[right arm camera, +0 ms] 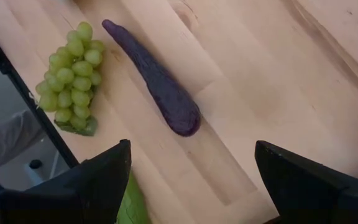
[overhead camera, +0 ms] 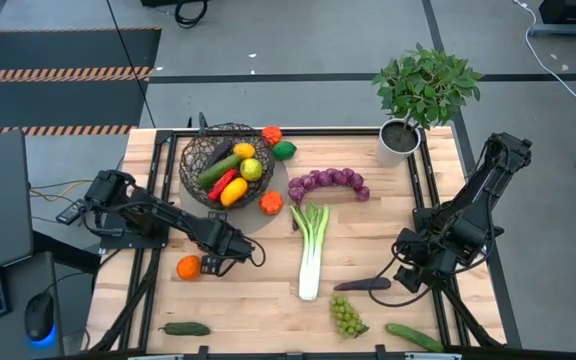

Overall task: Build produce basket
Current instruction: Put the orange mango into the wire basket

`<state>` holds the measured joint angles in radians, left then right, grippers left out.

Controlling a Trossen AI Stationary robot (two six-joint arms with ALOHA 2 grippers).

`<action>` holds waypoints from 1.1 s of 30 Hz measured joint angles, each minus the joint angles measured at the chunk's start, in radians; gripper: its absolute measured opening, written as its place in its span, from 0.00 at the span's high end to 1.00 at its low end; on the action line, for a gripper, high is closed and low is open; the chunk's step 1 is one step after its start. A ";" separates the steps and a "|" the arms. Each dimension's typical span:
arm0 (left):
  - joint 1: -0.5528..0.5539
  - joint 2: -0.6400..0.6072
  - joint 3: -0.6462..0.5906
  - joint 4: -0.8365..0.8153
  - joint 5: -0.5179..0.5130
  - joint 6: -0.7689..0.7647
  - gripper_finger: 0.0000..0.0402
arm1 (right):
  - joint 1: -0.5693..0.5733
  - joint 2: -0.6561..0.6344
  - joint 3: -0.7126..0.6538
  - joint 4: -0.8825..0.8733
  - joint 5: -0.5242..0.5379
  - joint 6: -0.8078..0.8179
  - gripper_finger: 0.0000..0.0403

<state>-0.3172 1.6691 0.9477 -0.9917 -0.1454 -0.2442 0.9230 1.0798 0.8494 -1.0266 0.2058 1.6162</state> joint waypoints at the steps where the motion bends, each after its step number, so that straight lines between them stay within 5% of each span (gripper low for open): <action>1: 0.000 0.000 0.008 -0.003 0.000 -0.012 0.16 | 0.000 0.000 0.000 0.001 0.000 0.001 0.14; 9: -0.001 0.000 0.132 -0.041 0.015 -0.042 0.34 | 0.000 0.000 0.000 -0.004 0.030 0.000 0.14; 23: 0.114 -0.001 0.489 -0.292 -0.031 0.028 0.82 | 0.000 0.000 0.000 -0.007 0.035 0.004 0.14; 27: 0.146 -0.001 0.467 -0.322 0.108 0.050 0.82 | 0.000 0.000 0.000 -0.007 0.029 0.006 0.14; 33: 0.133 0.000 0.348 -0.306 0.156 0.186 0.60 | 0.000 0.000 0.000 -0.006 0.028 0.012 0.14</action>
<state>-0.1844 1.6688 1.2960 -1.2979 0.0110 -0.0580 0.9226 1.0798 0.8494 -1.0324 0.2340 1.6283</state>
